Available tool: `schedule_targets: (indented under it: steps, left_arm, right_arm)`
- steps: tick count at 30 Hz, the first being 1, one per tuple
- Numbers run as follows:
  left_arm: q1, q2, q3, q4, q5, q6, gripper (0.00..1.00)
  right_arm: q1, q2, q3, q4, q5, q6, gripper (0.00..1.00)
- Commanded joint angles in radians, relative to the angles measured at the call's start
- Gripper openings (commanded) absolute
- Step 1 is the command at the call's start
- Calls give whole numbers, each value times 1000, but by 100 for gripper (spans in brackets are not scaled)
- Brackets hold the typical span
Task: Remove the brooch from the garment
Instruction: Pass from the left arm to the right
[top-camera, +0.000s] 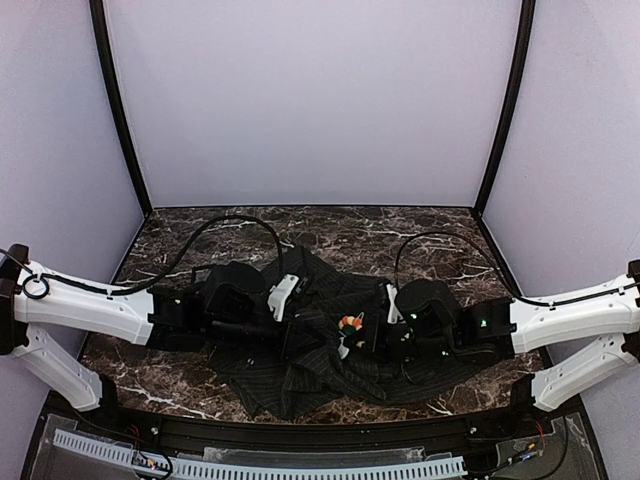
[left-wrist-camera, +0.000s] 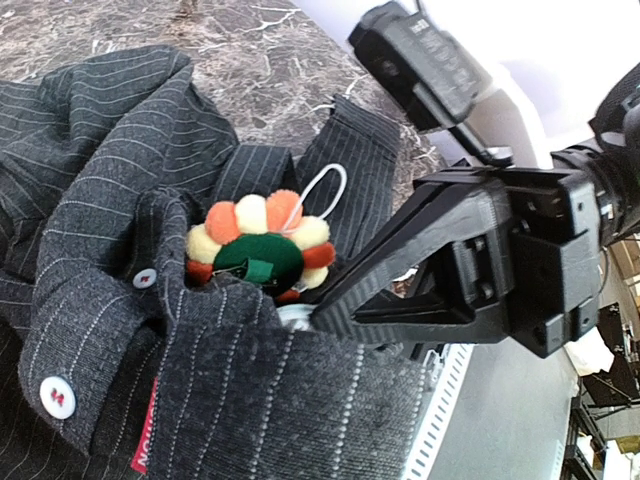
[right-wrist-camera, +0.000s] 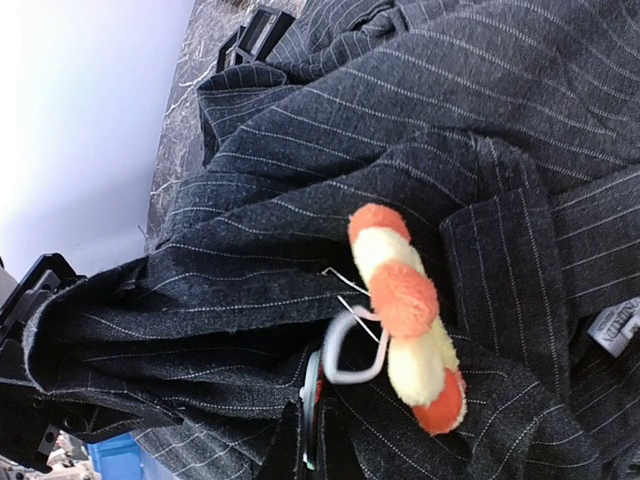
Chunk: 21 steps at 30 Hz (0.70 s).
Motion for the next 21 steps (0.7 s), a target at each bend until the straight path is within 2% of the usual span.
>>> schedule_targets:
  steps: [1,5,11,15,18,20,21]
  left_arm:
    - [-3,-22,-5,-43,-47,-21,1]
    - [-5,-17,-6,-60,-63,-26,1]
    - [-3,-29,-14,-60,-62,-23,8]
    - [-3,-53,-13,-75,-59,15,25]
    - [-4,-91,0,-154,-110,73,37]
    - [-3,-131,8,-185,-145,110,49]
    - [-3,-158,8,-191,-154,123,58]
  right_arm:
    - [-13,-1,37,-61,46,-71,0]
    - [-28,-18,41,-40,30,-158,0]
    - [-65,-92,22,-19,4,-334,0]
    - [-122,-138,21,-15,-117,-490,0]
    - [-166,-160,36,-51,-235,-584,0]
    - [-193,-171,39,-54,-313,-632,0]
    - [-206,-177,35,-45,-350,-647,0]
